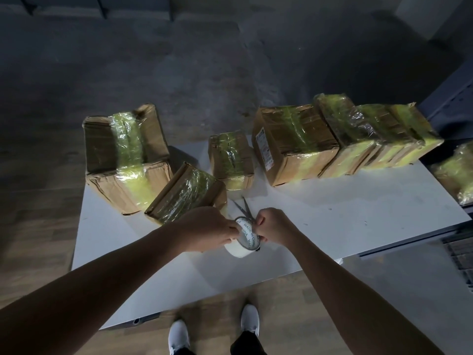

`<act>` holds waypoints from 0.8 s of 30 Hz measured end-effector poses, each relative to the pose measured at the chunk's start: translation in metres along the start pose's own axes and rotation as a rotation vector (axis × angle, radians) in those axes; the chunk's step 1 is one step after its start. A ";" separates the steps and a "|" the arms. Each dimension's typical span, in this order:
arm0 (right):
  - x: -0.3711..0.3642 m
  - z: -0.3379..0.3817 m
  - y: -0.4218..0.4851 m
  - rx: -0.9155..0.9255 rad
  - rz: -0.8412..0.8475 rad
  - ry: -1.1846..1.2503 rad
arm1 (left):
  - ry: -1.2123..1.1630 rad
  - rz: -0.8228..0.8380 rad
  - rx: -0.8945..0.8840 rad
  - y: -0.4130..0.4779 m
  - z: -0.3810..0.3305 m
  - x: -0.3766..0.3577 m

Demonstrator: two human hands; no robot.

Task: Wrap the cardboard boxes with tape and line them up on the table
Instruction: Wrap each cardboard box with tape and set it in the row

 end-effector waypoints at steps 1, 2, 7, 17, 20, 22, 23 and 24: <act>0.003 -0.002 0.001 -0.015 -0.045 -0.044 | -0.019 -0.060 0.009 -0.001 -0.001 0.004; 0.007 -0.006 0.003 -0.037 -0.099 -0.080 | -0.035 -0.146 0.020 -0.003 -0.001 0.007; 0.021 -0.032 0.015 -0.259 -0.250 -0.092 | -0.150 -0.558 0.043 -0.015 -0.001 0.013; 0.017 -0.023 0.020 -0.243 -0.324 -0.250 | -0.191 -0.923 0.799 -0.033 0.021 0.035; -0.006 0.014 0.019 0.041 -0.281 -0.173 | -0.330 -0.813 1.144 -0.048 0.031 0.028; -0.024 0.039 0.016 0.184 -0.203 -0.095 | -0.453 -0.677 1.294 -0.060 0.038 0.018; -0.031 0.051 0.015 0.212 -0.155 -0.047 | -0.499 -0.605 1.337 -0.065 0.041 0.014; -0.037 0.060 0.015 0.220 -0.126 -0.010 | -0.522 -0.549 1.360 -0.068 0.042 0.010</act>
Point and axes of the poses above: each hand's wrist, its own y-axis towards the middle knuckle, its own x-axis out of the back of the hand, z = x × y, the point moved 3 cm from there along y, towards the middle knuckle, and after that the axes turned 1 degree about -z, right-handed, at the moved point
